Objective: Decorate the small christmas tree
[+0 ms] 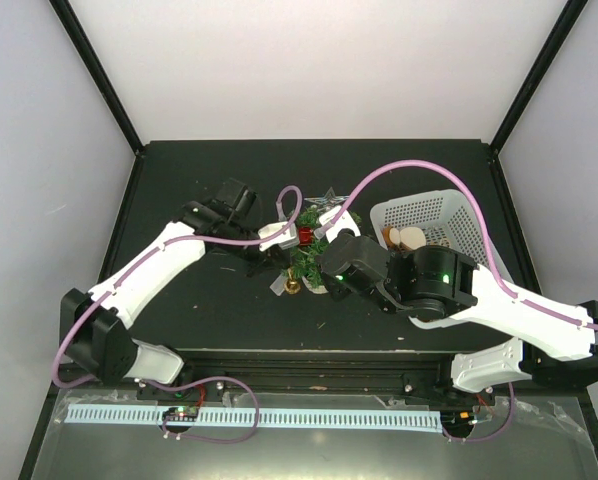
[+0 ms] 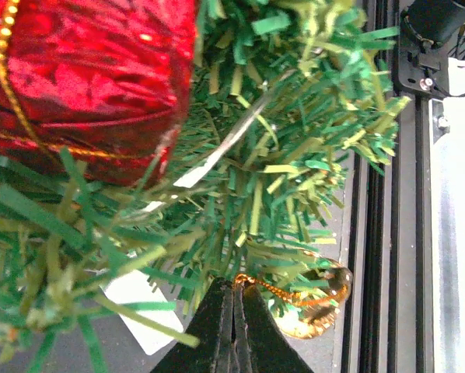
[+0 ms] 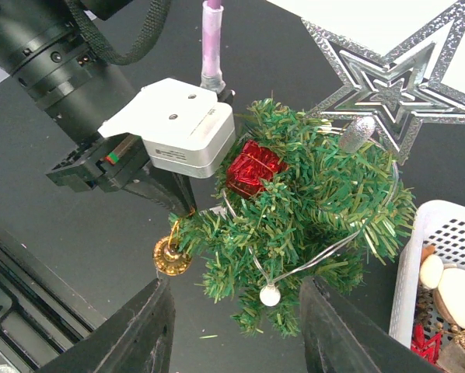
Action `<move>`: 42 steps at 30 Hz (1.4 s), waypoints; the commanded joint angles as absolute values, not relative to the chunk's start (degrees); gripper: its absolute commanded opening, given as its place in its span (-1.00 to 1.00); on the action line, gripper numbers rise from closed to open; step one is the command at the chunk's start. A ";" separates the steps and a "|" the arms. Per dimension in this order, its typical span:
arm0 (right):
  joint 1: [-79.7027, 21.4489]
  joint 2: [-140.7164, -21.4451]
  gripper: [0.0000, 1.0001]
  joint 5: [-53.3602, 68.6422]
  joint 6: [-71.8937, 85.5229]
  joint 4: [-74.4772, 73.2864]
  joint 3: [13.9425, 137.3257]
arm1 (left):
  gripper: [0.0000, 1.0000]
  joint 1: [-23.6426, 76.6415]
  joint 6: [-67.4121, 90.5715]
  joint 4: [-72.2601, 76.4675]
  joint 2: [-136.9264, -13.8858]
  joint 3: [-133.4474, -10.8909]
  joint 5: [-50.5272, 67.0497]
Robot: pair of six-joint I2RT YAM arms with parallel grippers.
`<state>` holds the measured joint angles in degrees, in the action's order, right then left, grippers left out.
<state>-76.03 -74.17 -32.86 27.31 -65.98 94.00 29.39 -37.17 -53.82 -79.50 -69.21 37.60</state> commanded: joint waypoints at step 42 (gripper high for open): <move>-73.96 -72.91 -0.06 -33.60 25.61 -64.55 92.88 | -0.89 31.02 -34.69 -50.00 -81.18 -70.54 37.52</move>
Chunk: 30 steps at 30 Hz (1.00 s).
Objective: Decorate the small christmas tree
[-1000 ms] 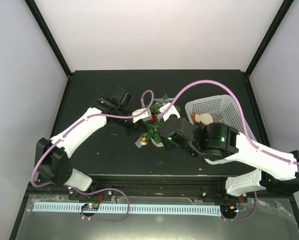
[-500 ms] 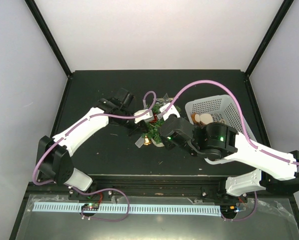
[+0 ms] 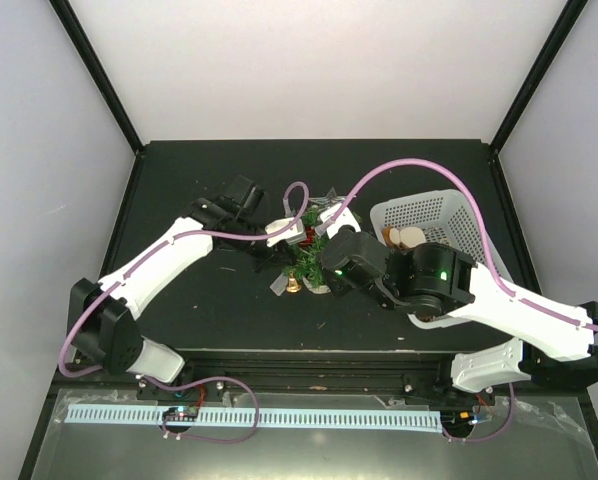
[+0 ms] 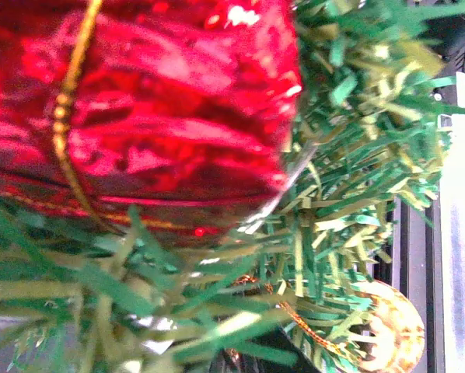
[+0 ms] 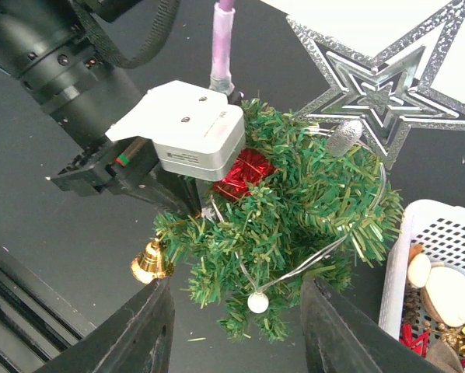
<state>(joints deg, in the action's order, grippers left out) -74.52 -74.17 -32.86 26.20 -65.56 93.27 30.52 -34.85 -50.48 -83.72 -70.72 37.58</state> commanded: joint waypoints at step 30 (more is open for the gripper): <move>-73.89 -72.96 -0.05 -32.54 25.83 -64.76 92.83 | -0.82 31.15 -34.16 -49.14 -78.63 -65.79 37.04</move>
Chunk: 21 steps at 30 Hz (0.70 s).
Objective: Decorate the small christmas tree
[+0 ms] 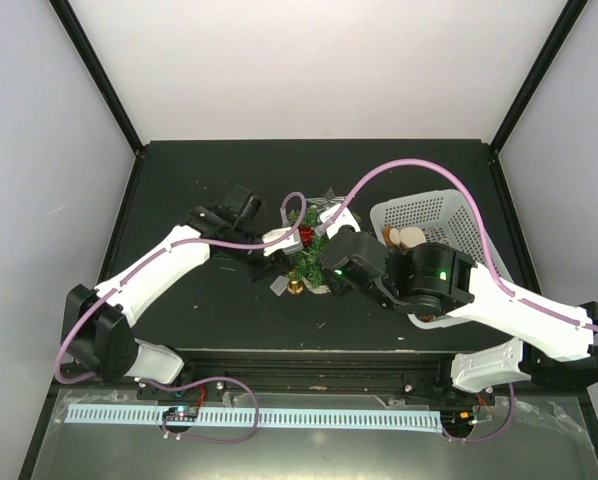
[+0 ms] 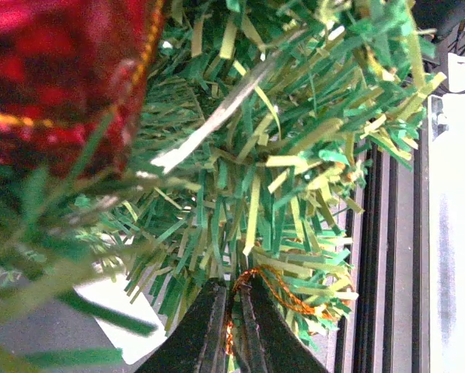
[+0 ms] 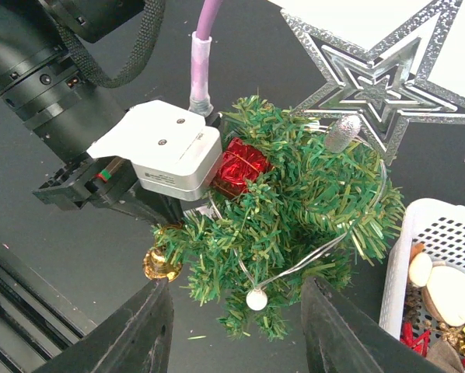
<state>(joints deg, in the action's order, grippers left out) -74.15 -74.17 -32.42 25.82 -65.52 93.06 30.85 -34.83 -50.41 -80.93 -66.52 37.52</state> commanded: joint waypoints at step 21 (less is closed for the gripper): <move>-73.91 -72.42 -0.05 -32.60 26.71 -64.34 92.05 | -0.79 32.13 -32.69 -46.51 -83.46 -68.66 38.30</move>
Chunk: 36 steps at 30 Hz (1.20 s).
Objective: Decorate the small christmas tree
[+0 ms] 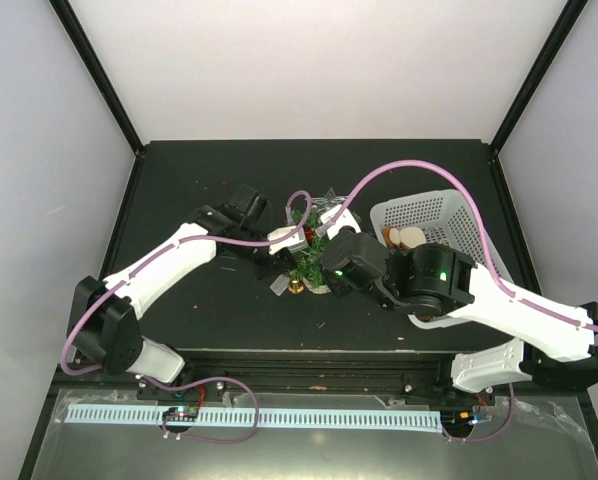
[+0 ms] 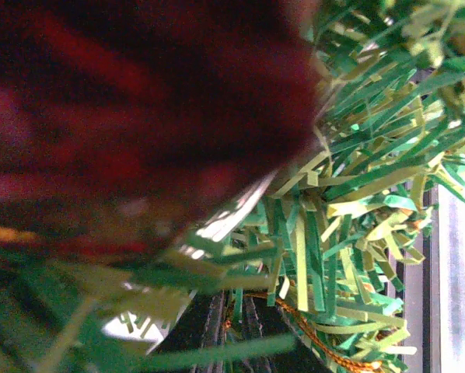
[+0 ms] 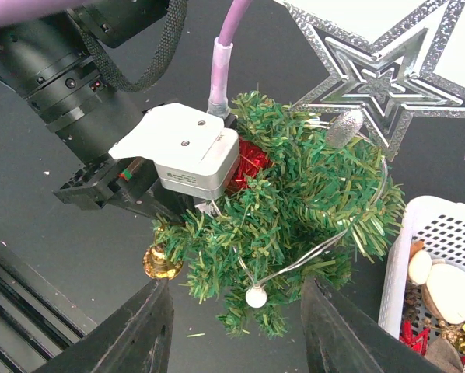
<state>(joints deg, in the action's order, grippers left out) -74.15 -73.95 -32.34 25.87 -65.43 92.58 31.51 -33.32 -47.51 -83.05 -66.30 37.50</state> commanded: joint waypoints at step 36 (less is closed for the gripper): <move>-73.91 -72.41 -0.05 -32.17 26.67 -64.56 92.63 | -0.59 32.16 -33.66 -48.09 -80.67 -69.59 35.14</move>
